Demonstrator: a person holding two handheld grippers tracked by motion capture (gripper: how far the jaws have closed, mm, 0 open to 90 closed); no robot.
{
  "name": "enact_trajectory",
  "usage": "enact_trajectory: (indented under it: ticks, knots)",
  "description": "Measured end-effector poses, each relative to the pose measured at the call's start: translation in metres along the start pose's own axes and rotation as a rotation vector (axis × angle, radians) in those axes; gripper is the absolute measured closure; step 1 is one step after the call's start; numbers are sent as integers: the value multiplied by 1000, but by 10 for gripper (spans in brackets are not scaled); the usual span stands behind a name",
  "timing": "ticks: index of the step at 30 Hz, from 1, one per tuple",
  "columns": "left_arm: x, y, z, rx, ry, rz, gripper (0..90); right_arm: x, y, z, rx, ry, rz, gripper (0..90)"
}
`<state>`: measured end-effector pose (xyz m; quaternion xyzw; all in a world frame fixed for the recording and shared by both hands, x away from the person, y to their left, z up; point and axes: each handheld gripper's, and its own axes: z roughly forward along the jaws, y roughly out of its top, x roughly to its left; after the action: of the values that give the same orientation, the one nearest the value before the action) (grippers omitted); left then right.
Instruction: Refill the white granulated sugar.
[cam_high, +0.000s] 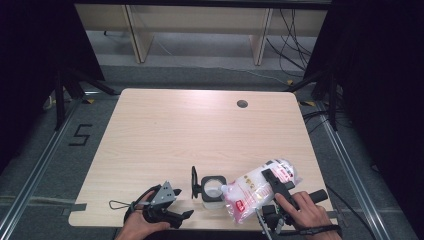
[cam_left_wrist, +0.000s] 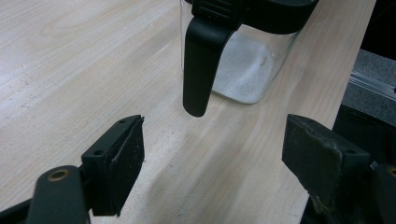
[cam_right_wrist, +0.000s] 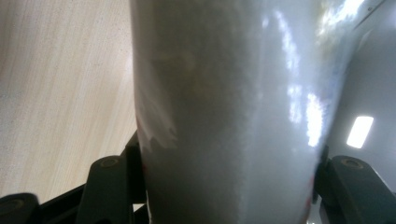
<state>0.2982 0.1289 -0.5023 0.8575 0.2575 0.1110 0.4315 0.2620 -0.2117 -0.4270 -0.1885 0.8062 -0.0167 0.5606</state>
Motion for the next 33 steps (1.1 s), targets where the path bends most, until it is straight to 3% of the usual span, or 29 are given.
enact_trajectory:
  ticks: [4,6,7,9,15,17,18,19,20,21,22,24,25,26,27,29,31,33]
  knots:
    - [0,0,0,-1,0,-1,206,-1,0,0,-2,-6,-7,418]
    - [-2,-1,0,1,1,-28,206,0,0,0,-10,-20,-4,418]
    - [-2,-1,0,3,1,-28,206,-2,-1,1,-18,-27,-33,418]
    - [-2,0,1,0,-11,-42,206,-2,-1,1,-17,-28,-39,418]
    - [-2,-1,1,-1,-17,-43,206,-1,0,0,-4,-9,-21,418]
    - [-2,0,1,7,-16,-32,206,-2,1,1,-22,-29,-36,418]
    - [-3,-1,2,-7,-16,-49,206,-3,2,-1,2,4,-45,418]
    - [-2,0,1,-8,-15,-34,206,-4,1,0,-7,0,-59,418]
    - [-2,0,2,-11,-11,-24,206,-1,1,0,-2,7,-31,418]
    - [-2,0,2,-11,-11,-22,206,-1,1,1,-20,-19,-39,418]
    - [-3,-1,2,-10,-10,-44,206,-1,1,1,-20,-19,-39,418]
    - [-2,0,2,-7,-14,-43,206,-1,1,0,-17,-19,-42,418]
    - [-1,0,1,1,-11,-8,206,-1,1,0,-16,-18,-42,418]
    - [-3,-1,2,-10,-12,-42,206,-1,1,0,-13,-16,-43,418]
    - [-3,-1,2,-6,-16,-49,206,-2,1,0,-12,-18,-48,418]
    - [-2,0,0,7,-12,-30,206,-1,0,0,-16,-33,-40,418]
    - [-3,-1,1,-5,-10,-41,206,-2,0,0,-15,-35,-42,419]
    - [-1,0,0,9,-10,-33,206,-3,1,0,-17,-32,-70,419]
